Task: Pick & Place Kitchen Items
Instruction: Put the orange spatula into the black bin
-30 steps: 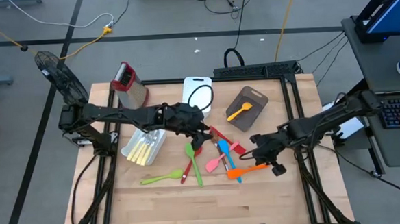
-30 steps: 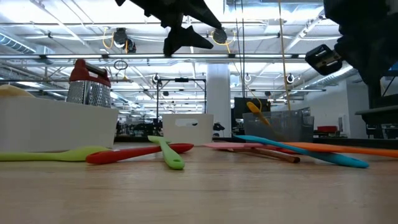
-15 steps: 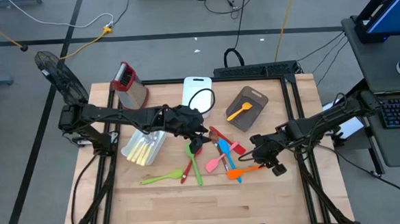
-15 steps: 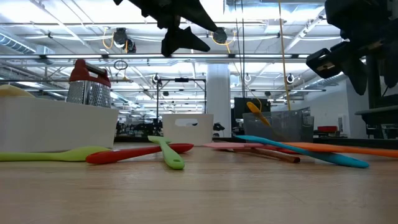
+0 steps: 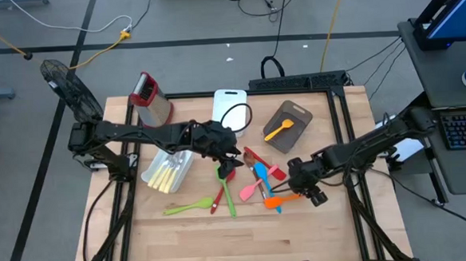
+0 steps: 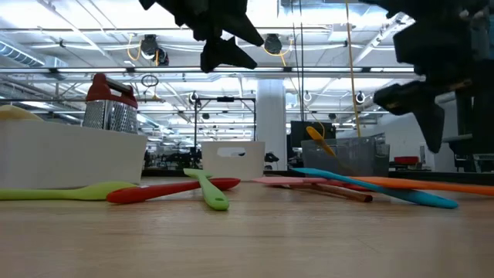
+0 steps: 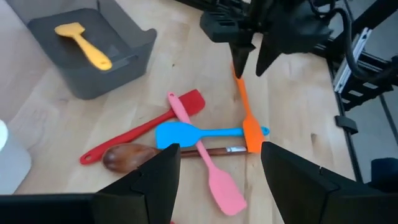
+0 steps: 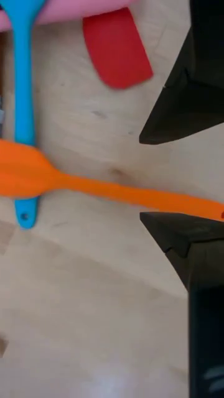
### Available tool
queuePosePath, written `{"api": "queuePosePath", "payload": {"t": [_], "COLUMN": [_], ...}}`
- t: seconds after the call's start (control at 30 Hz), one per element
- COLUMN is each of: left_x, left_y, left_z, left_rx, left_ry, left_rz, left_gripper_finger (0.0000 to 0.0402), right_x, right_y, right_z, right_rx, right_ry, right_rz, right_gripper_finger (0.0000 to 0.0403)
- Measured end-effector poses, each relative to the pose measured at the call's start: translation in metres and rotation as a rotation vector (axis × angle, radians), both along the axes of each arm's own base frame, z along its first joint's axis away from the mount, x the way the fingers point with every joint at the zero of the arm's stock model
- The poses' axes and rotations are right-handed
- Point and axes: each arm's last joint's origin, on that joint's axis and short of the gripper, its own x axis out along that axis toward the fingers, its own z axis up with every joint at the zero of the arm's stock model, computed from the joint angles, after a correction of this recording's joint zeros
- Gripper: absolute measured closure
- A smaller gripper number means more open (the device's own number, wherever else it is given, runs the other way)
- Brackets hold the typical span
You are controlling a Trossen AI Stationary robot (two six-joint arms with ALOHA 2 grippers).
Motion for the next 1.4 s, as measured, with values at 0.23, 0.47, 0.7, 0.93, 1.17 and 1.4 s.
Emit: {"api": "queuePosePath", "payload": {"t": [0.23, 0.47, 0.7, 0.93, 1.17, 1.4], "left_x": [-0.001, -0.004, -0.004, -0.003, -0.003, -0.002], "left_y": [0.005, 0.006, 0.005, 0.004, -0.007, -0.020], "left_z": [0.000, -0.004, -0.004, -0.004, -0.003, -0.003], "left_rx": [-0.005, -0.017, -0.022, -0.022, -0.041, -0.020], "left_ry": [0.000, 0.049, 0.055, 0.044, 0.046, 0.034], "left_rz": [-0.048, -0.051, -0.057, -0.062, -0.077, -0.094], "left_gripper_finger": [0.0172, 0.0172, 0.0172, 0.0172, 0.0172, 0.0172], "right_x": [0.011, 0.020, 0.015, 0.017, 0.028, 0.029], "right_y": [0.002, 0.005, 0.016, 0.030, 0.033, 0.036], "right_z": [-0.018, -0.027, -0.023, -0.030, -0.045, -0.060], "right_rx": [-0.037, -0.010, 0.058, -0.017, -0.047, -0.075], "right_ry": [0.034, 0.037, 0.052, 0.007, -0.018, 0.040], "right_rz": [-0.010, -0.056, -0.033, -0.025, -0.051, -0.044], "right_gripper_finger": [0.0219, 0.0218, 0.0224, 0.0223, 0.0225, 0.0266]}}
